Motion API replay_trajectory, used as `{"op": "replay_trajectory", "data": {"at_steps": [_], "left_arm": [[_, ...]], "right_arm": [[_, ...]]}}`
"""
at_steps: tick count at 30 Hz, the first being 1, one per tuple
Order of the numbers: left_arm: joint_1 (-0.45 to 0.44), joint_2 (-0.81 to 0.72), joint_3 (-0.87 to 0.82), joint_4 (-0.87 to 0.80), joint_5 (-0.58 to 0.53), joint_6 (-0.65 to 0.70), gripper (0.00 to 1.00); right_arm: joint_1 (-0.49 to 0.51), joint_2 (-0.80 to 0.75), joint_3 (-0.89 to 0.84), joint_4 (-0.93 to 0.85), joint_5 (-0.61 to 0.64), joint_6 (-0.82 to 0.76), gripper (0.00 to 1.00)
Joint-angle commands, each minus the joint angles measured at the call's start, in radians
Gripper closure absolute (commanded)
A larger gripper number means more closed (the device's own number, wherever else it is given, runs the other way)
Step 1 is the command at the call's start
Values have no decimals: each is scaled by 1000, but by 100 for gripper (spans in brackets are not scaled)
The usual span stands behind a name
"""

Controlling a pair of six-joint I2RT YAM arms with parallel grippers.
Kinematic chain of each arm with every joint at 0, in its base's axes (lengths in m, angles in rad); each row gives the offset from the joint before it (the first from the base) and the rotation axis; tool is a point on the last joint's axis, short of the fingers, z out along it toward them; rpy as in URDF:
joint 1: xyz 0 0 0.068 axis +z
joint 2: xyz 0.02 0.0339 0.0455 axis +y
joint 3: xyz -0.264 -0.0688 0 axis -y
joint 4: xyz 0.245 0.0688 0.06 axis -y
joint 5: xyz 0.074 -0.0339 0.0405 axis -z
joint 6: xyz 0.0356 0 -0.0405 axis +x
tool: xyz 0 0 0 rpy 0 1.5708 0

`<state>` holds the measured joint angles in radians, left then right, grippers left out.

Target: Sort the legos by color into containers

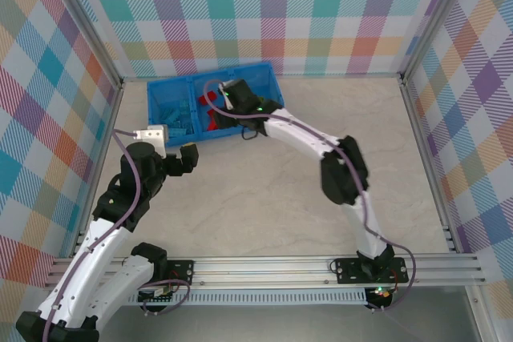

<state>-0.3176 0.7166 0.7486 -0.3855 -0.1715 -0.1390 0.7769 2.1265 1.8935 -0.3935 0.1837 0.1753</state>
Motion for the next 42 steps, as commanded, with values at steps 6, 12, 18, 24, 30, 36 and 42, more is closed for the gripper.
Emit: {"op": "replay_trajectory", "data": {"at_steps": [6, 12, 18, 24, 30, 36, 42], "left_arm": [[12, 47, -245, 318, -356, -4, 0], [22, 230, -310, 531, -399, 119, 0], [99, 383, -364, 752, -281, 151, 0], [156, 514, -382, 917, -146, 180, 0], [191, 645, -396, 1137, -65, 187, 0], [211, 865, -375, 1312, -23, 177, 0], [241, 848, -332, 1200, 30, 159, 0]], "right_arm": [[-99, -760, -815, 316, 183, -112, 0], [-276, -1166, -1325, 558, 405, -152, 0], [-509, -1050, -1459, 724, 324, -212, 0], [-647, -711, -1441, 1030, 191, -312, 0], [-721, -612, -1290, 817, 27, -283, 0], [-772, -722, -1441, 1008, -166, -172, 0], [-778, -570, -1498, 1297, -201, -159, 0]]}}
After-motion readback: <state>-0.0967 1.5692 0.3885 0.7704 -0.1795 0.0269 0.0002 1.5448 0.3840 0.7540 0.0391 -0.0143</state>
